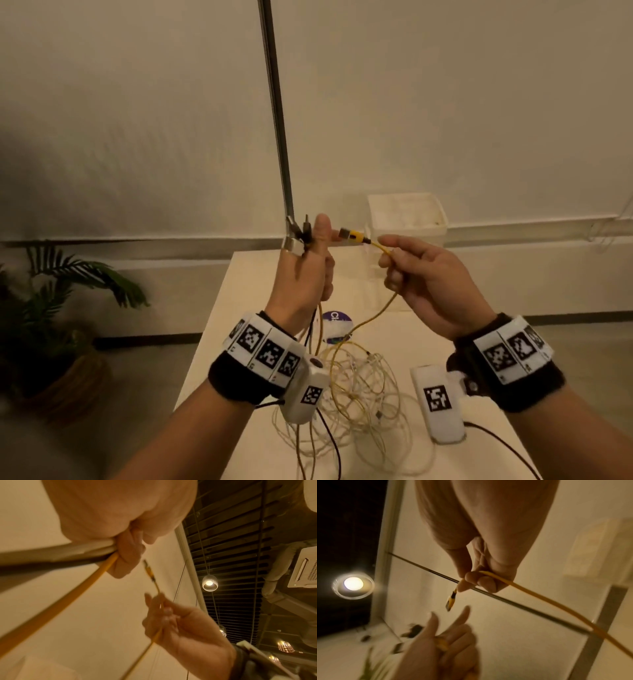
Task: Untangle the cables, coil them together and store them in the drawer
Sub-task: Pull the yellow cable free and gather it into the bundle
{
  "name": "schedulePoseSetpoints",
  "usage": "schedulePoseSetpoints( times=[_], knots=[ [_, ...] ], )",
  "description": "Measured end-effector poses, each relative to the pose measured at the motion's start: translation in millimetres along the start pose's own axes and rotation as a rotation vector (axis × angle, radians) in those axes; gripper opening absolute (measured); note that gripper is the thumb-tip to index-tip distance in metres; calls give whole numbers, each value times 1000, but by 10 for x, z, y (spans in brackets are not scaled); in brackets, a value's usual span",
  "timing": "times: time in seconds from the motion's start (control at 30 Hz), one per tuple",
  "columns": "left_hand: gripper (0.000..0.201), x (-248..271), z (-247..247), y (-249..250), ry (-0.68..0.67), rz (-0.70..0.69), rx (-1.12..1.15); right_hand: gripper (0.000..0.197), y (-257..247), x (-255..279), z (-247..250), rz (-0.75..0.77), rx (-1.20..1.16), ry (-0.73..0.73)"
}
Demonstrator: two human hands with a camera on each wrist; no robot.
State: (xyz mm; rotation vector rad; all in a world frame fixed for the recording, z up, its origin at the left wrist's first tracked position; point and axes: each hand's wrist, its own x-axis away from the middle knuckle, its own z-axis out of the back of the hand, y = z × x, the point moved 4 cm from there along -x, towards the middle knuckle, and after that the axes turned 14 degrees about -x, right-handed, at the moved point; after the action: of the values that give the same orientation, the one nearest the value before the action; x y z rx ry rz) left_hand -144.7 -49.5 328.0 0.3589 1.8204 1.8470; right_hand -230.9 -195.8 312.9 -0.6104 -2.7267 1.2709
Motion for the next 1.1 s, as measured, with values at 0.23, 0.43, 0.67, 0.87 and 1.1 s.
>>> schedulePoseSetpoints(
  times=[0.23,0.43,0.67,0.87,1.1],
  knots=[
    [74,31,-113,78,-139,-11,195,15,208,85,-415,27,-223,40],
    [56,-14,-121,46,-166,-23,2,25,287,103,-537,124,-59,-54],
    [43,-132,-162,-37,-272,112,-12,19,317,39,-491,231,145,-6],
    [69,-287,47,12,-184,-13,-115,4,350,73,-365,294,451,22],
    [55,-478,499,350,-128,-72,113,31,622,111,84,111,857,-107]
  ],
)
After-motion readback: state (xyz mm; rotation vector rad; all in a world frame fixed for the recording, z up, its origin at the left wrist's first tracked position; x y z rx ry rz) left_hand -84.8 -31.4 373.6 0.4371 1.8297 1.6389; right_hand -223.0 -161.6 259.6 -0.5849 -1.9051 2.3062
